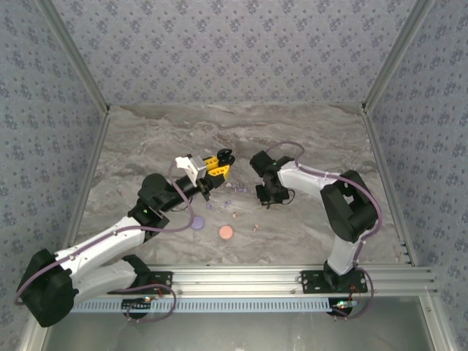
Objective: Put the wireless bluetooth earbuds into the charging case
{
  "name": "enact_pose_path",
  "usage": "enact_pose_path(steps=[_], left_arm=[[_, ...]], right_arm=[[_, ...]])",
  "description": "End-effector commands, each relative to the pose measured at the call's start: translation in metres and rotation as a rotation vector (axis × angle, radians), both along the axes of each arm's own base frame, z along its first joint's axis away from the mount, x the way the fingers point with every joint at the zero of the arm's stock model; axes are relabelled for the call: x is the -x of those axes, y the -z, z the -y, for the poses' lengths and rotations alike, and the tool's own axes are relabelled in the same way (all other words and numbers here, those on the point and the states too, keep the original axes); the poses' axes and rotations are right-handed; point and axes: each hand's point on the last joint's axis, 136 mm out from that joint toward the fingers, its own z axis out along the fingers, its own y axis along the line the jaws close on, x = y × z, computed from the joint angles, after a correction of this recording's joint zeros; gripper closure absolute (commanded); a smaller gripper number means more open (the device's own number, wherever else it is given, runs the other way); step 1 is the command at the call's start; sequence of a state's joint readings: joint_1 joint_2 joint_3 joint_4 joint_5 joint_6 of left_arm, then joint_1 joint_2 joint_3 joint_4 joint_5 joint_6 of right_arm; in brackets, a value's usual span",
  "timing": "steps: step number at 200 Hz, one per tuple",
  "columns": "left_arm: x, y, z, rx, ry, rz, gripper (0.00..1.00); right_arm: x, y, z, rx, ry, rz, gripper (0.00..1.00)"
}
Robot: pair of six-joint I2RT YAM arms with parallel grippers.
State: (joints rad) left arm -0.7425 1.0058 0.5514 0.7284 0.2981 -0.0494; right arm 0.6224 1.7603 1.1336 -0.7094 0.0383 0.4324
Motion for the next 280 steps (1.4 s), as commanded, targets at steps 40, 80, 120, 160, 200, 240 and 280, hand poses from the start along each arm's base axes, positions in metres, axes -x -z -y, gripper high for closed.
enact_pose_path(steps=[40, 80, 120, 160, 200, 240, 280], left_arm=[[-0.001, -0.004, 0.002, 0.044, 0.010, 0.004, 1.00], [-0.006, 0.000, 0.014, 0.053, 0.044, -0.023, 1.00], [-0.010, 0.005, 0.027, 0.047, 0.084, -0.052, 1.00], [-0.012, 0.010, 0.033, 0.042, 0.106, -0.063, 1.00], [-0.005, 0.012, 0.042, 0.019, 0.161, -0.062, 1.00], [-0.005, 0.014, 0.045, 0.003, 0.176, -0.065, 1.00], [-0.004, 0.015, 0.047, 0.002, 0.180, -0.065, 1.00]], right_arm=[[-0.015, -0.108, 0.001, -0.124, -0.079, 0.321, 0.77], [-0.014, -0.200, -0.008, -0.271, -0.207, 0.582, 0.78], [0.004, -0.280, -0.018, -0.420, -0.356, 0.827, 0.78], [0.022, -0.329, -0.030, -0.467, -0.496, 0.989, 0.78], [0.026, -0.338, -0.050, -0.427, -0.608, 1.019, 0.78], [0.028, -0.340, -0.072, -0.430, -0.671, 1.027, 0.78], [0.023, -0.333, -0.079, -0.408, -0.687, 1.016, 0.78]])
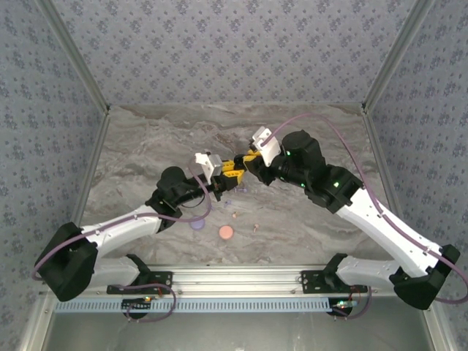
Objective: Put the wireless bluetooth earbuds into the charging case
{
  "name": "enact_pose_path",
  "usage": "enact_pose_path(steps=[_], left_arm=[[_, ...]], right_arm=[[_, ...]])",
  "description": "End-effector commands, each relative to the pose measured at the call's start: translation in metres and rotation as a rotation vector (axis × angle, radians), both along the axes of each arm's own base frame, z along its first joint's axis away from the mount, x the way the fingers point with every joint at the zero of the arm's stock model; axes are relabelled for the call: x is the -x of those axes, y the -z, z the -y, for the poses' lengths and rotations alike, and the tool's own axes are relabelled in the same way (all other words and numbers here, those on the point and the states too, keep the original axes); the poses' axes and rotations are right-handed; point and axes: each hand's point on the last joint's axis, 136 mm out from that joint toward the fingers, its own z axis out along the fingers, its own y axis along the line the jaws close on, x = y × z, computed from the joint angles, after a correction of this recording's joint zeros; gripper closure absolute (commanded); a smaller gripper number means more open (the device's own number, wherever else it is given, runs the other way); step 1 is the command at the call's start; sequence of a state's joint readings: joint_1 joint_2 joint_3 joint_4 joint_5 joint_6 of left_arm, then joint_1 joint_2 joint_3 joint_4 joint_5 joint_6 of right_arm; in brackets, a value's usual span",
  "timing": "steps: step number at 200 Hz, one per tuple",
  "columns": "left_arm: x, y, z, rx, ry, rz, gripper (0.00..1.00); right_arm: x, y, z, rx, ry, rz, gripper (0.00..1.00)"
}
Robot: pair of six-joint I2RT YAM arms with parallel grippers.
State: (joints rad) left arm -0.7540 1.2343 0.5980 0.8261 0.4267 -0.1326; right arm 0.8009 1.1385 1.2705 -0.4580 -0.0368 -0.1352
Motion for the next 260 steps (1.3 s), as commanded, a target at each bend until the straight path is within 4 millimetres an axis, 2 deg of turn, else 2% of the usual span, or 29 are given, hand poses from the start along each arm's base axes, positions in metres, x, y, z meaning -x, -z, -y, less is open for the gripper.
enact_pose_path(steps=[1, 141, 260], left_arm=[[0.004, -0.023, 0.005, 0.043, 0.030, 0.053, 1.00], [0.000, -0.025, 0.005, 0.056, 0.011, 0.055, 1.00], [0.000, -0.028, 0.006, 0.064, 0.011, 0.055, 1.00]], right_arm=[[-0.004, -0.021, -0.002, -0.014, 0.002, 0.066, 0.78], [-0.008, -0.003, -0.017, 0.021, -0.017, 0.029, 0.78], [-0.010, 0.015, -0.017, 0.085, 0.002, 0.019, 0.78]])
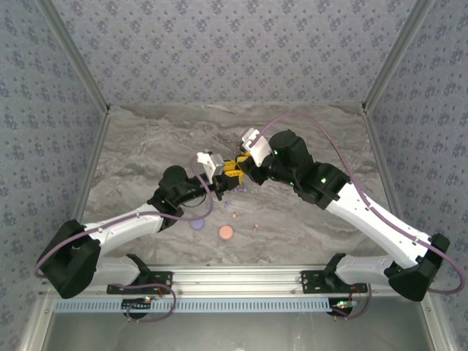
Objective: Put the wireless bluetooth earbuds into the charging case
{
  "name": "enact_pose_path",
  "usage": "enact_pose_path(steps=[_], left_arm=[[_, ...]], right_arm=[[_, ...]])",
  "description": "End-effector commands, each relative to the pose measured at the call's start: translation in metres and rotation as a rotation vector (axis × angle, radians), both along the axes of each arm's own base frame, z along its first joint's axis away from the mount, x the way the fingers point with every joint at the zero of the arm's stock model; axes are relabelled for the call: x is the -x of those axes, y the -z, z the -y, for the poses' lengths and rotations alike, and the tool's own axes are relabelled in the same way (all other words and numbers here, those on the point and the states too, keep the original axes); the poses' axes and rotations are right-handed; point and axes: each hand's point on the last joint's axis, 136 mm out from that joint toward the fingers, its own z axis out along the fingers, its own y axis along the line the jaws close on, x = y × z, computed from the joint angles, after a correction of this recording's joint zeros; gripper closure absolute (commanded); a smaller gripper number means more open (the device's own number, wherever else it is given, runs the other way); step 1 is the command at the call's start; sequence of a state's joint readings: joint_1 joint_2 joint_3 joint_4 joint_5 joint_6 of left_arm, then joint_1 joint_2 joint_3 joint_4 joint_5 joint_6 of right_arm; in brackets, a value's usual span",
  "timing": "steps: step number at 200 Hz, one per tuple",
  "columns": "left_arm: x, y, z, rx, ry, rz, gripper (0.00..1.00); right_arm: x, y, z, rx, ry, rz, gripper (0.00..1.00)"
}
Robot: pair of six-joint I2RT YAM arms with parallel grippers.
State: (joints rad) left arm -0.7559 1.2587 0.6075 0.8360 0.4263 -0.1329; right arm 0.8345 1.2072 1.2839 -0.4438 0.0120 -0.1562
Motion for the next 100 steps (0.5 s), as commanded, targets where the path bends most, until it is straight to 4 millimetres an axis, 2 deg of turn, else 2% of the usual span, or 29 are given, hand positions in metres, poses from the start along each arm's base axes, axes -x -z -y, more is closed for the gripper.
enact_pose_path(steps=[1, 59, 100], left_arm=[[0.0031, -0.0300, 0.0022, 0.067, 0.011, 0.059, 1.00], [0.0032, -0.0303, 0.0018, 0.070, 0.009, 0.058, 1.00], [0.0022, -0.0296, 0.0012, 0.070, 0.004, 0.054, 1.00]], right_arm=[[-0.0012, 0.0001, -0.0010, 0.030, 0.001, 0.018, 0.78], [0.0008, 0.0047, -0.0034, 0.027, -0.005, 0.002, 0.78], [0.0022, -0.0030, -0.0040, -0.001, -0.009, 0.010, 0.78]])
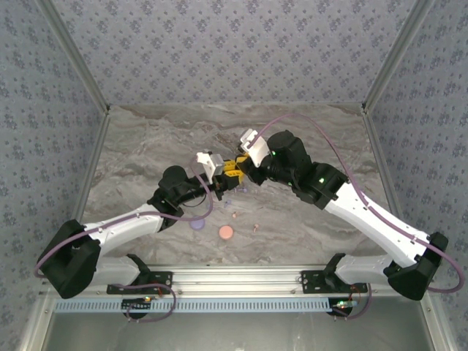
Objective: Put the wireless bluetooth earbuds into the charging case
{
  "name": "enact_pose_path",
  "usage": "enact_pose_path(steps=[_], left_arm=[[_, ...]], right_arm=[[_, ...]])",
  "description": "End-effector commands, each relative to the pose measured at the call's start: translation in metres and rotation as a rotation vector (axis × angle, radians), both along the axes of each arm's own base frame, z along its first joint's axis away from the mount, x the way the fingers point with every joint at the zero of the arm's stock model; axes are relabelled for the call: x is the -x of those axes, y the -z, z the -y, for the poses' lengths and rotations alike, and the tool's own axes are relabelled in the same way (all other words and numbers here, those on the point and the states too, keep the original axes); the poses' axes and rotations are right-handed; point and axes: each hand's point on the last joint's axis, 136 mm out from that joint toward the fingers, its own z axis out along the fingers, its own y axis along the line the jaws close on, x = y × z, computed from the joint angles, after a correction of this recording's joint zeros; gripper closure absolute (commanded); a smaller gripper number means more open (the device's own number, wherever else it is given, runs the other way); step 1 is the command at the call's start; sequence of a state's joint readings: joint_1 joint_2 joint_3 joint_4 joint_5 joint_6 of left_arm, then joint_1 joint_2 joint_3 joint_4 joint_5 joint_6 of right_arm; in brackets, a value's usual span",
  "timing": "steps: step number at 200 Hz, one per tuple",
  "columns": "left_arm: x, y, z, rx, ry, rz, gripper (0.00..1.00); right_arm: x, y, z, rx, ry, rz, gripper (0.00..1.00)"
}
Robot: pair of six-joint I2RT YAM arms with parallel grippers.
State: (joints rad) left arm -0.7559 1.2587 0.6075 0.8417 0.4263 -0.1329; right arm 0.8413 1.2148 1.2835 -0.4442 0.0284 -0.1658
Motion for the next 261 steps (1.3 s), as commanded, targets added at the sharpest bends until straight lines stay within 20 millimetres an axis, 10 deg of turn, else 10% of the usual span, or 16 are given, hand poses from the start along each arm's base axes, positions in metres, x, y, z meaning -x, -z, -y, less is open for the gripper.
enact_pose_path(steps=[1, 77, 162, 261], left_arm=[[0.002, -0.028, 0.001, 0.066, 0.005, 0.050, 1.00], [0.004, -0.029, 0.001, 0.071, 0.006, 0.050, 1.00], [0.005, -0.034, -0.002, 0.114, 0.005, 0.055, 1.00], [0.020, -0.061, 0.004, 0.172, 0.106, 0.105, 1.00]], right_arm=[[0.003, -0.006, -0.003, -0.018, -0.013, 0.003, 0.78], [0.009, -0.004, -0.006, -0.032, -0.041, -0.043, 0.68], [0.007, -0.078, 0.032, -0.351, -0.029, -0.122, 0.33], [0.019, -0.045, 0.023, -0.460, -0.226, -0.482, 0.00]])
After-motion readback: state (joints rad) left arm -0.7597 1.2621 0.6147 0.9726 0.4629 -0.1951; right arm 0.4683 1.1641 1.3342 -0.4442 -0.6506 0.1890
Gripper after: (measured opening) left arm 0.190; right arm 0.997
